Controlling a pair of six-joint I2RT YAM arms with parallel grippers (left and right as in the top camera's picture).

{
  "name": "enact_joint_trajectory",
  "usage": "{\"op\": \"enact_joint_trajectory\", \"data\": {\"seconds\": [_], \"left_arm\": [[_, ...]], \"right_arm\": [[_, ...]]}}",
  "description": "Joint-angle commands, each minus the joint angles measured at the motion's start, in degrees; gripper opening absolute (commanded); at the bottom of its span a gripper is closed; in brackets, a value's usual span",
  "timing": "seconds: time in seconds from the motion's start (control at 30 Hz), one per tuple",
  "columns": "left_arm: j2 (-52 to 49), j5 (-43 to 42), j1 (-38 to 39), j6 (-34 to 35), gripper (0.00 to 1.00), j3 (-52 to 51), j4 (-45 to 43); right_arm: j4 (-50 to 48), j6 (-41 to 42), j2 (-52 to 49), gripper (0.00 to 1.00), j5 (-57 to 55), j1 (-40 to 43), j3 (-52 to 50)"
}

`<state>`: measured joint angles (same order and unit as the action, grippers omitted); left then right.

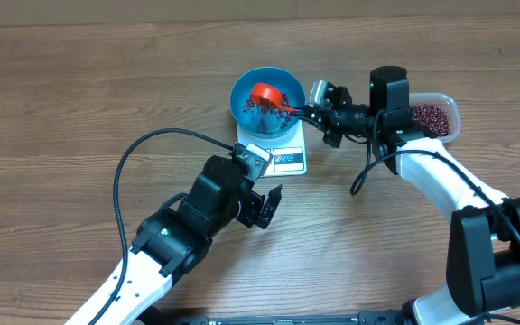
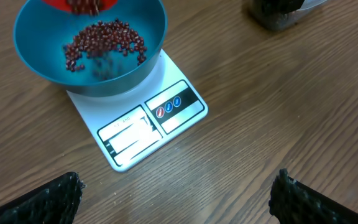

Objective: Scoop item into bowl and weigh 150g on scale
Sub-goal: 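Tilt the scoop with the right gripper to pour beans into the bowl, then move the empty scoop with the right gripper back to the bean container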

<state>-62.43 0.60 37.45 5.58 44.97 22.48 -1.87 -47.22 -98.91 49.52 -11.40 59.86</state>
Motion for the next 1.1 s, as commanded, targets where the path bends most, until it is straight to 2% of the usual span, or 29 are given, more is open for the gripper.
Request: {"op": "enact_joint_trajectory", "data": {"seconds": [0.0,0.13,0.37,0.63,0.83,1.07], "left_arm": [[-0.02,-0.66,-0.31,-0.26,1.00,1.40,-0.02],[-0.02,-0.66,-0.31,-0.26,0.99,1.40,-0.04],[-0.02,-0.68,-0.31,-0.24,1.00,1.40,-0.04],[-0.02,-0.68,-0.31,-0.24,0.99,1.40,-0.04],[-0.02,-0.68,-0.31,-0.24,1.00,1.40,-0.07],[-0.02,-0.66,-0.31,-0.24,1.00,1.40,-0.07]], "right_arm": [[-0.39,-7.78,0.20,0.04,0.00,-0.15,0.22],[-3.15,-11.28,0.20,0.04,0.00,-0.15,0.22],[-7.76,-11.58,0.20,0.04,-3.72,-0.11,0.22],[-5.73,-11.10,0.20,0.04,-4.79,-0.11,0.22],[-5.01,-4.76,1.77,0.04,-10.99,-0.11,0.24],[-3.48,-0.26,8.15,0.04,-13.68,-0.11,0.24]]}}
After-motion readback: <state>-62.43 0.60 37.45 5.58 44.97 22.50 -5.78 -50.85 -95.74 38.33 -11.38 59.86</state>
